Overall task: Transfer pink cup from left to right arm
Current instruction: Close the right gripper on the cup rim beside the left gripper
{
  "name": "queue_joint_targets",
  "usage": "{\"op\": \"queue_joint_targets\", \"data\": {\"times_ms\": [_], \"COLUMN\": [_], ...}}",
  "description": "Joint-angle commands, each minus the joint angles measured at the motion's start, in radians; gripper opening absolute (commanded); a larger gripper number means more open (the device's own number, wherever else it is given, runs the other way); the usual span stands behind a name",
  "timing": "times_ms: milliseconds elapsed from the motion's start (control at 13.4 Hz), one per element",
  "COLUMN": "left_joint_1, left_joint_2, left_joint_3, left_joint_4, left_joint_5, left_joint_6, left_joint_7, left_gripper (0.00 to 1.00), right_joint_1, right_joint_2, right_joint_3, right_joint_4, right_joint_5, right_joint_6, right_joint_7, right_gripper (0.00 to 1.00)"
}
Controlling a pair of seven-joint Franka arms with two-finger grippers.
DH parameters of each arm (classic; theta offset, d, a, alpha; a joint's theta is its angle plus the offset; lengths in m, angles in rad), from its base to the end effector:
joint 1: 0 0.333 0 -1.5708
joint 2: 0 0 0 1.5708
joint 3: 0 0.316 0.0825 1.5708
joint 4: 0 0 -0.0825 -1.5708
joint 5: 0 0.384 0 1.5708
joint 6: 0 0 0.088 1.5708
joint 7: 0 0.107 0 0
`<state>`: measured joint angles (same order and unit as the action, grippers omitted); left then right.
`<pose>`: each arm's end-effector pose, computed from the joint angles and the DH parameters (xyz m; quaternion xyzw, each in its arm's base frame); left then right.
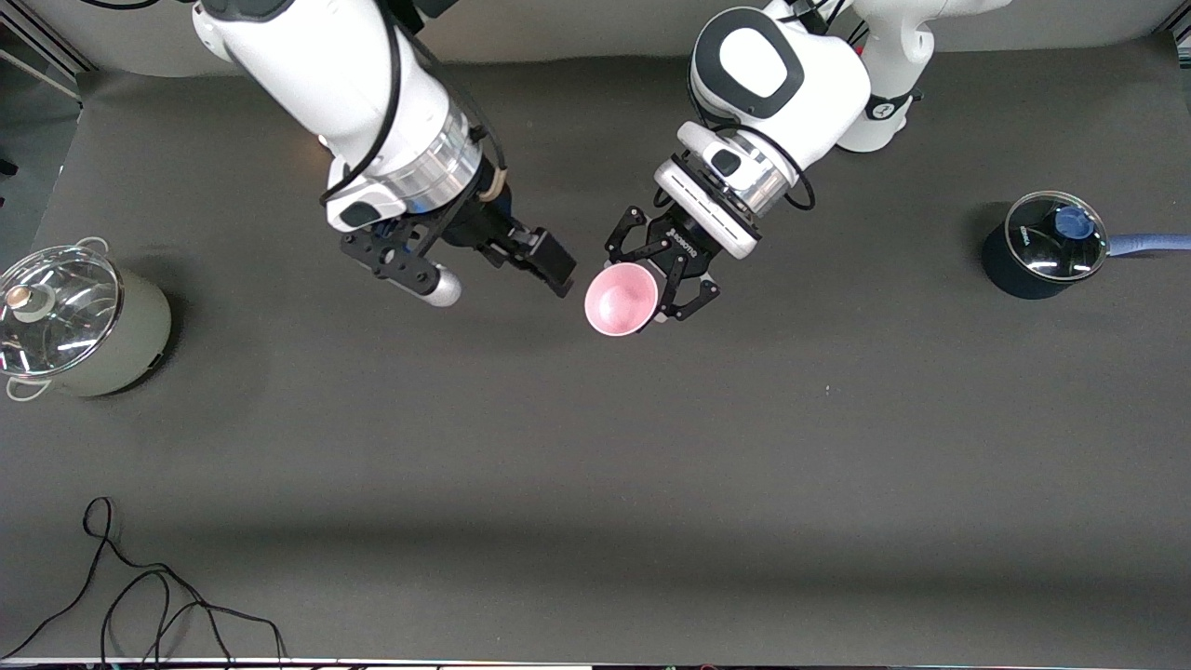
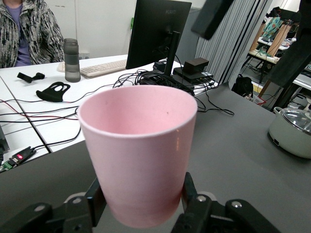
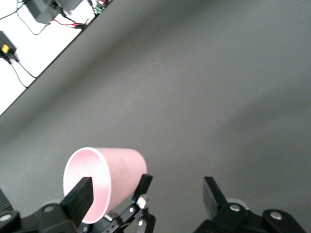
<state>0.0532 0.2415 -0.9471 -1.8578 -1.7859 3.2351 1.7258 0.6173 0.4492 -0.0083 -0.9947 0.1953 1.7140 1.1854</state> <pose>0.4719 -0.3764 0.4676 0.8062 -0.2671 0.4490 0.2777 0.5588 0.4139 0.6343 -0.9456 0.2805 -0.0087 0.1644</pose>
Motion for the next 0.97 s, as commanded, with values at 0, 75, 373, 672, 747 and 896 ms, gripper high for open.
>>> {"op": "queue_joint_targets", "data": {"times_ms": [0,75,373,672,747,896], "left_joint_1": [-0.021,-0.021,-0.021,-0.021,-0.021,-0.021], "left_joint_2": [0.019,0.019,0.019,0.019,0.019,0.019], "left_joint_3": [0.007,0.007,0.007,0.007,0.007,0.007], "left_joint_4": [0.029,0.031,0.035,0.035,0.035,0.035], "left_joint_5": [-0.007,-0.006,-0.007,-0.007,-0.007,-0.007], "left_joint_6": [0.031,0.038,0.052,0.057,0.057,0.057], "left_joint_7": [0.020,0.020,0.018,0.018,0.018,0.018], "left_gripper": [0.45,0.45,0.45,0.45,0.45,0.45], "right_joint_1": [0.019,0.024,0.071,0.073,0.073,0.073], "right_joint_2": [0.020,0.028,0.081,0.100,0.101,0.101], "right_joint_3": [-0.009,-0.009,-0.010,-0.010,-0.010,-0.010], "right_joint_4": [0.042,0.041,0.041,0.041,0.041,0.039], "right_joint_5": [-0.019,-0.019,-0.062,-0.063,-0.063,-0.063], "right_joint_6": [0.018,0.039,0.078,0.093,0.099,0.099], "right_joint_7": [-0.082,-0.089,-0.081,-0.081,-0.081,-0.081], "right_gripper": [1.00,1.00,1.00,0.88,0.64,0.06]}}
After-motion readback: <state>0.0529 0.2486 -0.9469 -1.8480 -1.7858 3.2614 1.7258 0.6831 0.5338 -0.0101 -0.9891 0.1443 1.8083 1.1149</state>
